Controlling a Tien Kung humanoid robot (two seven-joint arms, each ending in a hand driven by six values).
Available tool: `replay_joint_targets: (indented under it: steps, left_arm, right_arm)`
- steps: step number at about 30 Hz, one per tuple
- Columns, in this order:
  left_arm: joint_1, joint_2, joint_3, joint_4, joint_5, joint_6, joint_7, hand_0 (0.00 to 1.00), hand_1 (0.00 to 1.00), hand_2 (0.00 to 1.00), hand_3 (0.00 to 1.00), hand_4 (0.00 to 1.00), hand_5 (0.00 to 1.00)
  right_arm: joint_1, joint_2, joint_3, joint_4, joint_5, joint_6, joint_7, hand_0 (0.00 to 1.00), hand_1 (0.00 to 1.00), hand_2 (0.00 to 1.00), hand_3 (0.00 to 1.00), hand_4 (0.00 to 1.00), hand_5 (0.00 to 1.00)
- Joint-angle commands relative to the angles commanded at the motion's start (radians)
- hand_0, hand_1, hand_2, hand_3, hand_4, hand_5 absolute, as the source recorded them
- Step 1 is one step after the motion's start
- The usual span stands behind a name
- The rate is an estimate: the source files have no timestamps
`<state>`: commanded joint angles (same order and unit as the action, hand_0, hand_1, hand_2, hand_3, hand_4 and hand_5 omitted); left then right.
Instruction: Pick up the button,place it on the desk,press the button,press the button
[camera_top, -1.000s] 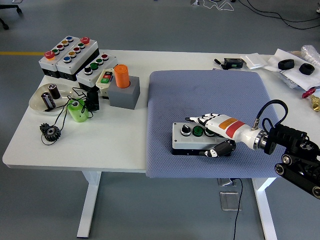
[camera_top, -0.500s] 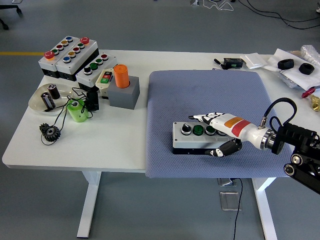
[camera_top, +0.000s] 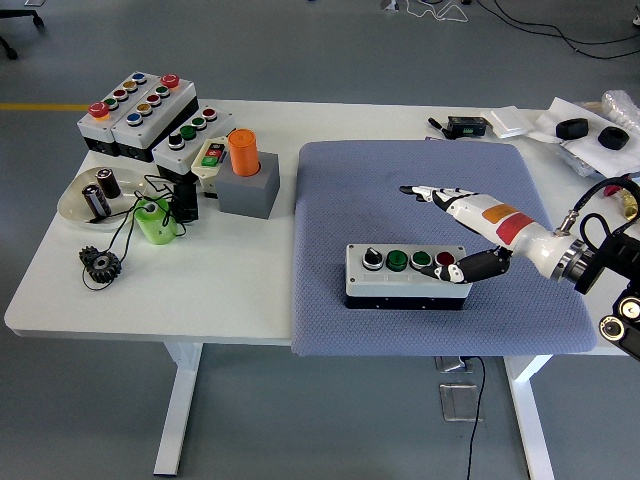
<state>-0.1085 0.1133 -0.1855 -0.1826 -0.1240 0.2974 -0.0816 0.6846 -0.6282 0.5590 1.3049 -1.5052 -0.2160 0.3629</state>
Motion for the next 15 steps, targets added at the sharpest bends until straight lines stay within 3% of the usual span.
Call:
replay_joint_targets:
  steps: [1,6,7,12,13,15]
  left_arm:
    - [-0.001,0.001,-0.002,0.000,0.003,0.000,0.001,0.666,0.722,0.725,0.522,0.339,0.998]
    - [-0.004,0.002,0.000,0.000,0.001,0.000,0.000,0.666,0.722,0.725,0.522,0.339,0.998]
    - [-0.004,0.002,0.000,0.000,0.001,0.000,0.000,0.666,0.722,0.722,0.521,0.339,0.998]
    - [-0.007,0.002,-0.002,0.000,0.003,0.000,0.001,0.666,0.722,0.722,0.521,0.339,0.998]
    - [-0.007,0.002,-0.002,0.001,0.003,0.001,0.001,0.666,0.722,0.722,0.520,0.339,0.998]
    - [-0.008,0.002,-0.004,0.000,0.005,0.001,0.002,0.666,0.722,0.722,0.520,0.339,0.998]
  right_arm:
    - [-0.011,-0.013,0.019,0.014,0.009,-0.019,-0.001,0.779,0.615,0.754,0.945,0.807,0.258]
    - [-0.058,-0.064,0.085,0.069,0.055,-0.100,-0.007,0.779,0.615,0.754,0.945,0.807,0.258]
    - [-0.063,-0.069,0.089,0.074,0.057,-0.107,-0.008,0.328,0.097,0.265,0.782,0.770,0.387]
    - [-0.088,-0.100,0.099,0.106,0.033,-0.079,-0.037,0.328,0.097,0.265,0.782,0.770,0.387]
    - [-0.091,-0.104,0.100,0.109,0.015,-0.060,-0.047,0.182,0.002,0.118,0.677,0.709,0.469]
    - [-0.096,-0.108,0.097,0.114,-0.016,-0.023,-0.074,0.182,0.002,0.118,0.677,0.709,0.469]
